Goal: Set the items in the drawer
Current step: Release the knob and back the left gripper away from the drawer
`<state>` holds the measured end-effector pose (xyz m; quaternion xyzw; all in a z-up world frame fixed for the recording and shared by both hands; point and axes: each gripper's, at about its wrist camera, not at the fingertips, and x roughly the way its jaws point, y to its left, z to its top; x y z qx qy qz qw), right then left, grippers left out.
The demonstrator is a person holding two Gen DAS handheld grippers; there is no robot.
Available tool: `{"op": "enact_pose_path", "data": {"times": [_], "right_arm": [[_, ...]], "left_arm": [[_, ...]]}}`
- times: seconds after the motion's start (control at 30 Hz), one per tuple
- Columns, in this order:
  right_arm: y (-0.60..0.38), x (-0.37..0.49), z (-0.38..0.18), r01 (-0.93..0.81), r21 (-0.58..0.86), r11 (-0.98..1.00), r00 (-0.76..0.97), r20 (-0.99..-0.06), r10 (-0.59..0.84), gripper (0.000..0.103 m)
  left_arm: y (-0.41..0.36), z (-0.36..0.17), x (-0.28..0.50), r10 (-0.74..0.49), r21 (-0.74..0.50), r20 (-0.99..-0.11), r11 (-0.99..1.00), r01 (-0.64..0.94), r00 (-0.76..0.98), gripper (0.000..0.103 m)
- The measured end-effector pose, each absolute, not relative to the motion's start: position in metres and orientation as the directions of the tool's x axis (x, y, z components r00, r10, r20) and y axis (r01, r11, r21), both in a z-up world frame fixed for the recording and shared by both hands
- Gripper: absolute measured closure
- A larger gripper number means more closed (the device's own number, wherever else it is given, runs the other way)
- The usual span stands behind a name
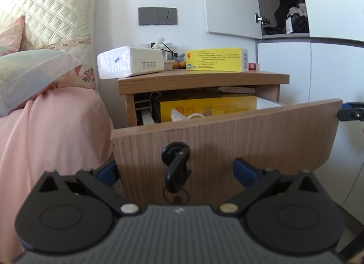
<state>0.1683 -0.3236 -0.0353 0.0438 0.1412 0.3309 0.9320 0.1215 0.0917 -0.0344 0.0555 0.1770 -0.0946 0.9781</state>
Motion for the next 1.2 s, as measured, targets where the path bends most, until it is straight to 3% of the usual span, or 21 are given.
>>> {"op": "enact_pose_path", "data": {"times": [0.5,0.97,1.2], "right_arm": [[-0.321,0.166,-0.030,-0.591,0.167,0.789,0.762,-0.205,0.614,0.002],[-0.322,0.156,-0.004,-0.556,0.183,0.810,0.818,-0.052,0.573,0.004],[-0.320,0.151,0.023,-0.527,0.293,0.797,0.830,-0.020,0.557,0.004]], "left_arm": [[0.090,-0.032,0.111,-0.140,0.105,-0.361,0.976,0.189,0.922,0.000],[0.099,0.003,0.076,-0.082,0.040,-0.212,0.995,0.092,0.974,0.000],[0.088,0.027,0.067,-0.064,0.051,-0.161,0.996,0.073,0.985,0.000]]}}
